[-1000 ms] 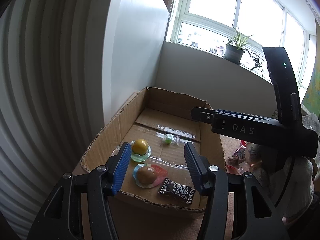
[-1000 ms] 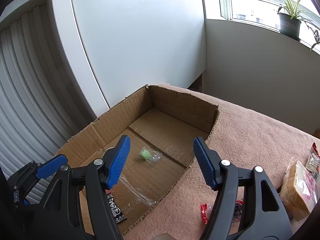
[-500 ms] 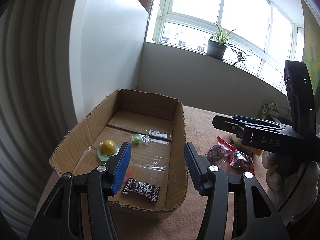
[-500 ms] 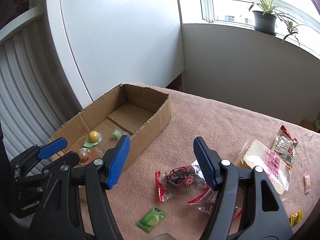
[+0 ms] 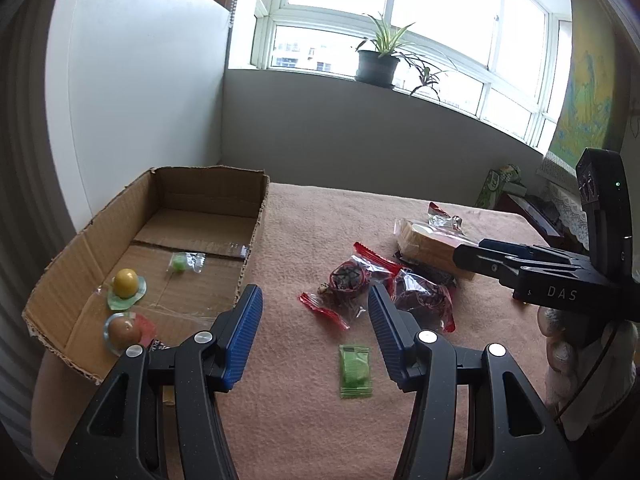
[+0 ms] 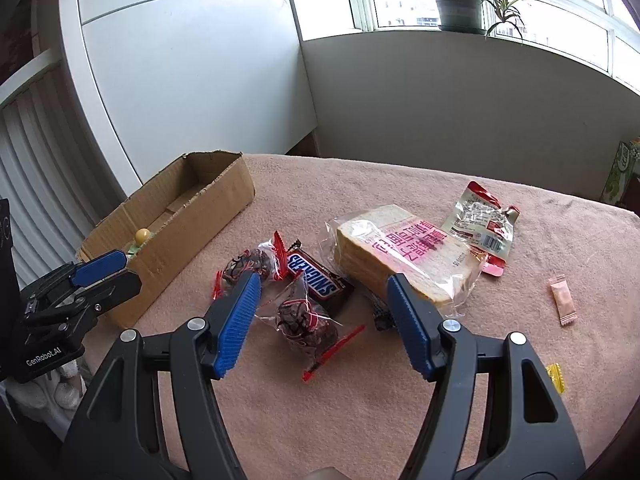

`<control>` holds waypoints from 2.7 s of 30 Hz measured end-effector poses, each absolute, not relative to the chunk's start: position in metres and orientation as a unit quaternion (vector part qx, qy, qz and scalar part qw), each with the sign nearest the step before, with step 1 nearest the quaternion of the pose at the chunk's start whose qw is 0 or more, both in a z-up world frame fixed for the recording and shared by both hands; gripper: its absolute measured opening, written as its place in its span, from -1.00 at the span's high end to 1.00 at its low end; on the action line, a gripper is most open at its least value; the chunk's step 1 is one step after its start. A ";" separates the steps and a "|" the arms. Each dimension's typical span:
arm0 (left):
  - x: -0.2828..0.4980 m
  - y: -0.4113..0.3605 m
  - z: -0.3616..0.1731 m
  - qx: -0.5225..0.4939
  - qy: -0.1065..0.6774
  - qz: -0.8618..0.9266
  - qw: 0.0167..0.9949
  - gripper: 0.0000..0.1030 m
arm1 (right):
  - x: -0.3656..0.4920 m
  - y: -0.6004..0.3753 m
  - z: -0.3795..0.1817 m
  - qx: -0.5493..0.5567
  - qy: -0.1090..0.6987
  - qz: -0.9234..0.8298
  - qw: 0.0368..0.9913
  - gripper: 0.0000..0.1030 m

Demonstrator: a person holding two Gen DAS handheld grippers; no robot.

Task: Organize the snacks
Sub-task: 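Grasp the green-wrapped candy with the left tool while the right tool grasps a red chocolate bag, then carry both snacks into the cardboard box and open both tools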

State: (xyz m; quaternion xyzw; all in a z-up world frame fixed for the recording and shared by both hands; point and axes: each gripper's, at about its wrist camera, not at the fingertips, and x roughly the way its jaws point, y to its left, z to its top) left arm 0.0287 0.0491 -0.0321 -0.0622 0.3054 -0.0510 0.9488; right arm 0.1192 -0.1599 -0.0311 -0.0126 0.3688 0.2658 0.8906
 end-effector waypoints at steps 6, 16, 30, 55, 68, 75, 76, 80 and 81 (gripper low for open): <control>0.030 0.023 -0.049 -0.039 0.337 -0.076 0.938 -0.05 | 0.117 -0.152 -0.049 -0.042 0.384 0.283 0.878 -0.33; 0.036 0.012 -0.075 -0.025 0.382 -0.086 0.920 -0.05 | 0.120 -0.119 -0.065 -0.108 0.392 0.292 0.866 -0.33; 0.047 0.011 -0.085 -0.030 0.403 -0.091 0.910 0.16 | 0.130 -0.112 -0.074 -0.113 0.414 0.308 0.849 -0.33; 0.042 0.006 -0.081 -0.023 0.388 -0.098 0.916 0.61 | 0.117 -0.122 -0.056 -0.111 0.397 0.299 0.860 0.33; 0.034 0.017 -0.054 -0.046 0.347 -0.101 0.931 0.61 | 0.113 -0.129 -0.014 -0.079 0.356 0.294 0.884 0.34; 0.027 0.036 -0.036 -0.062 0.317 -0.089 0.942 0.61 | 0.116 -0.107 0.005 -0.076 0.338 0.310 0.885 0.34; 0.026 0.039 -0.034 -0.063 0.312 -0.085 0.944 0.61 | 0.117 -0.102 0.008 -0.076 0.336 0.313 0.885 0.34; 0.022 0.056 -0.028 -0.079 0.300 -0.073 0.948 0.61 | 0.120 -0.079 0.017 -0.076 0.328 0.330 0.882 0.34; 0.020 0.060 -0.028 -0.082 0.297 -0.070 0.949 0.61 | 0.121 -0.074 0.019 -0.076 0.327 0.333 0.881 0.33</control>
